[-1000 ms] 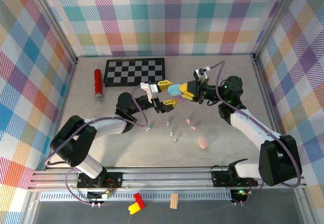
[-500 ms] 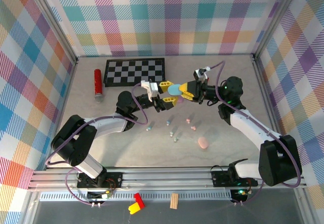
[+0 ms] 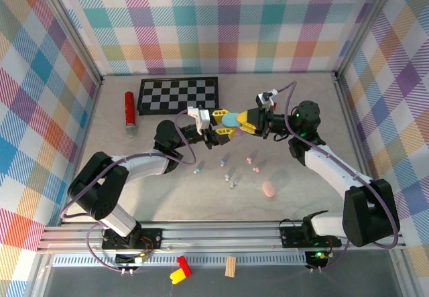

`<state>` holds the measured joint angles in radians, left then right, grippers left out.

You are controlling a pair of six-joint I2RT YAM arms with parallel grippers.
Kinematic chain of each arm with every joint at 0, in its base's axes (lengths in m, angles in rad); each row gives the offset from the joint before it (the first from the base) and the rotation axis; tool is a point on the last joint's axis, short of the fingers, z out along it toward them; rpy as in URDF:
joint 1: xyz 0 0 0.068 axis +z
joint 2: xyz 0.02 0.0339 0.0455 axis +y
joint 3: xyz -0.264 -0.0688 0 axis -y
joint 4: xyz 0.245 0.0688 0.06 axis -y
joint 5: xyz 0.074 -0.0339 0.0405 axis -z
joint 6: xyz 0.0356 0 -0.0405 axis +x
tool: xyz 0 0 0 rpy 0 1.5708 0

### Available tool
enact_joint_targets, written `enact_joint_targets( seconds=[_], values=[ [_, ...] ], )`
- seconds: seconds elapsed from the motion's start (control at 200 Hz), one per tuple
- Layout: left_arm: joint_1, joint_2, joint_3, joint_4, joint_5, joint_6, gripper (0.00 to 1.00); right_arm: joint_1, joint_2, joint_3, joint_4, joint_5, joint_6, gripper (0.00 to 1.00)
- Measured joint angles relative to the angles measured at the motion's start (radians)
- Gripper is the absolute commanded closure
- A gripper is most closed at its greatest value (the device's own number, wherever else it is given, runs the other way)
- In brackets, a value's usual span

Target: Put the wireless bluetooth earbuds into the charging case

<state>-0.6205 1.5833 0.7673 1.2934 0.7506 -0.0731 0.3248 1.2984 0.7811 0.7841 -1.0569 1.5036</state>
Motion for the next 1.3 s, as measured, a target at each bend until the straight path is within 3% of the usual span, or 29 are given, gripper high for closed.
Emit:
enact_joint_targets(
  seconds=[0.385,0.59,0.795,0.875,1.08,1.15,1.3],
  values=[
    [0.0,0.011,0.002,0.004,0.01,-0.01,0.48,0.0,0.0,0.0,0.009,0.0,0.007,0.94],
    [0.0,0.012,0.002,0.005,0.013,-0.01,0.54,0.0,0.0,0.0,0.009,0.0,0.007,0.94],
    [0.0,0.013,0.003,0.002,0.019,-0.014,0.66,0.0,0.0,0.0,0.009,-0.001,0.007,0.92],
    [0.0,0.013,0.003,0.0,0.019,-0.013,0.66,0.0,0.0,0.0,0.008,0.0,0.006,0.81],
    [0.0,0.013,0.003,-0.003,0.019,-0.012,0.65,0.0,-0.016,0.009,-0.107,0.012,-0.074,0.31],
    [0.0,0.013,0.001,-0.003,0.018,-0.009,0.65,-0.005,-0.045,0.018,-0.209,0.03,-0.146,0.23],
    [0.004,-0.004,-0.039,-0.024,0.016,0.011,0.64,-0.035,-0.101,0.056,-0.435,0.074,-0.32,0.18]
  ],
)
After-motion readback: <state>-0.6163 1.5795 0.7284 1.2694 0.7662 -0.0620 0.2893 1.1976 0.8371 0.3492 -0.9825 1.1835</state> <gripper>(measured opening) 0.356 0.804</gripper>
